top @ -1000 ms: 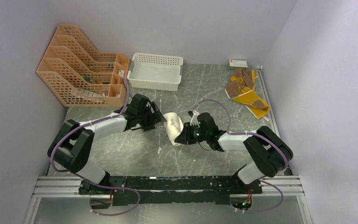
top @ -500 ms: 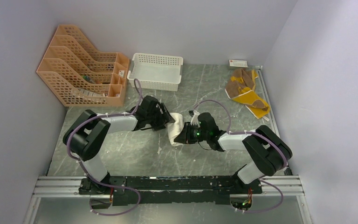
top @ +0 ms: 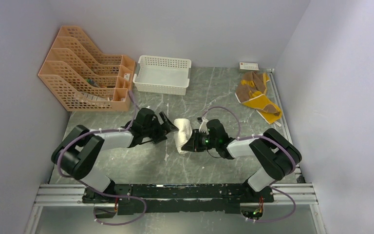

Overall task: Roll the towels
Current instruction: Roll the towel at the center of the board, then pick up the towel at the center of the board, then place the towel in the bin, then place the towel at the center of the board.

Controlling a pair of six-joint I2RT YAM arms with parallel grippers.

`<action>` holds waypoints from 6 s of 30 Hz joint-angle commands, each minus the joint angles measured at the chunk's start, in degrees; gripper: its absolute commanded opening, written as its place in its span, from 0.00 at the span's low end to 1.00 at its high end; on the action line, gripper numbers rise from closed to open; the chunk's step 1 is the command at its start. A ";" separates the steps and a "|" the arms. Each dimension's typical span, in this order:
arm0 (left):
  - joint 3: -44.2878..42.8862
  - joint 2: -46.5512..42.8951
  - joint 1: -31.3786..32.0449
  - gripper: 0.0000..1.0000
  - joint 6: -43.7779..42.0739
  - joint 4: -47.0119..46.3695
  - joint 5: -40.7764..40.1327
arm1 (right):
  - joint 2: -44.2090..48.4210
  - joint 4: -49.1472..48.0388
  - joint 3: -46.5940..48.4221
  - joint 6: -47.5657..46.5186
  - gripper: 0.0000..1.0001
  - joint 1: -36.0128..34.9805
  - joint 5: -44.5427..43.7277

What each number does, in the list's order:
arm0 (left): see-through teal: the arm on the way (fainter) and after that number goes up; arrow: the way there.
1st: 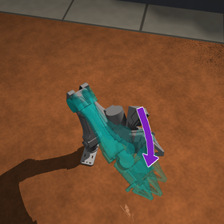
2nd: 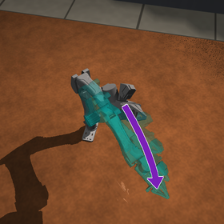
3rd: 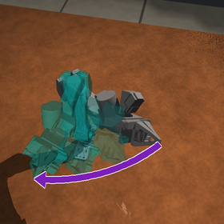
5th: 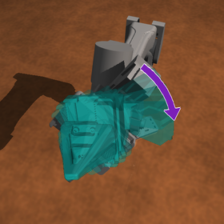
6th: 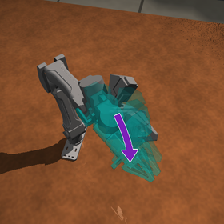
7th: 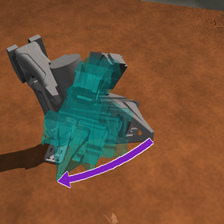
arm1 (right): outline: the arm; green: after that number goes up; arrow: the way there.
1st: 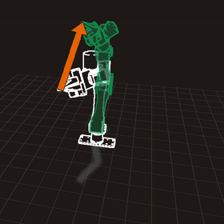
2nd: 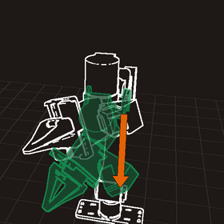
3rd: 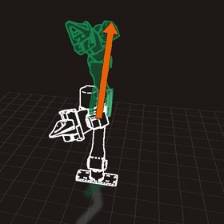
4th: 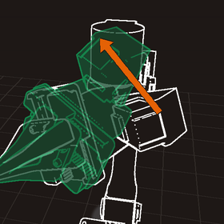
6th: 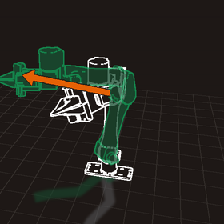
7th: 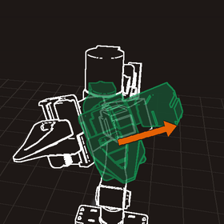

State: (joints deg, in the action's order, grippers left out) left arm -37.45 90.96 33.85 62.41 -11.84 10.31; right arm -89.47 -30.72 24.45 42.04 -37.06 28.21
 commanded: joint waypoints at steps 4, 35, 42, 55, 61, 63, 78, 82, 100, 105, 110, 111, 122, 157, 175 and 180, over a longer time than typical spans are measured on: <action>9.88 1.18 -4.76 0.99 -3.73 -25.74 14.28 | -1.78 -2.47 -1.07 1.25 0.09 0.41 1.86; -17.25 18.82 4.05 0.47 -19.51 11.96 -4.87 | 9.56 20.23 6.83 -11.14 0.59 0.41 -8.55; -31.84 21.69 5.32 0.46 -26.20 29.21 -18.45 | 25.73 31.64 9.14 -15.18 1.00 1.20 -22.01; -47.58 24.39 5.50 0.24 -36.08 37.44 -30.55 | 43.02 40.96 5.74 -14.70 1.00 3.38 -32.93; -62.80 25.03 4.49 0.25 -47.27 42.59 -31.24 | 43.39 41.22 6.67 -15.92 1.00 3.64 -31.44; -69.22 26.27 3.70 0.25 -50.18 45.21 -31.16 | 42.99 41.41 7.14 -16.70 1.00 3.66 -31.28; -97.27 40.10 -13.05 0.38 -63.69 39.83 -7.49 | 39.68 41.20 8.42 -19.65 1.00 3.96 -29.13; -99.18 45.78 -19.42 0.42 -60.23 34.11 3.83 | 38.56 41.18 8.66 -19.78 1.00 4.01 -28.65; -98.96 55.59 -25.61 0.44 -61.59 33.89 -3.98 | 31.65 38.64 9.44 -19.06 1.00 4.06 -25.64; -98.61 56.27 -22.67 0.62 -67.70 33.46 -14.45 | 29.19 37.79 9.59 -18.70 1.00 4.10 -25.54; -98.34 57.36 -21.34 0.87 -69.06 33.40 -17.79 | 27.43 38.33 10.67 -19.39 1.00 4.10 -26.28; -98.08 57.21 -21.29 0.90 -68.87 33.19 -18.04 | 27.29 38.33 10.75 -19.45 1.00 4.14 -26.42; -96.78 45.49 -21.10 0.92 -67.82 30.48 -16.39 | 23.63 35.61 15.80 -20.92 1.00 7.21 -31.31; -18.45 -19.85 -12.88 0.99 -48.13 27.01 5.01 | -14.14 42.89 48.53 -24.34 0.00 34.54 -40.29; -25.06 -18.69 -21.98 1.00 -49.43 35.46 5.22 | 15.74 54.06 45.70 -23.93 0.16 18.65 -37.59; -18.84 -18.64 -21.89 1.00 -46.87 33.86 7.26 | 10.63 58.30 41.55 -23.17 0.72 24.75 -31.99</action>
State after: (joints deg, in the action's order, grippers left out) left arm -60.69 71.96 12.19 13.34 22.24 14.33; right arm -74.85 20.64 69.06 18.76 -13.65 -8.32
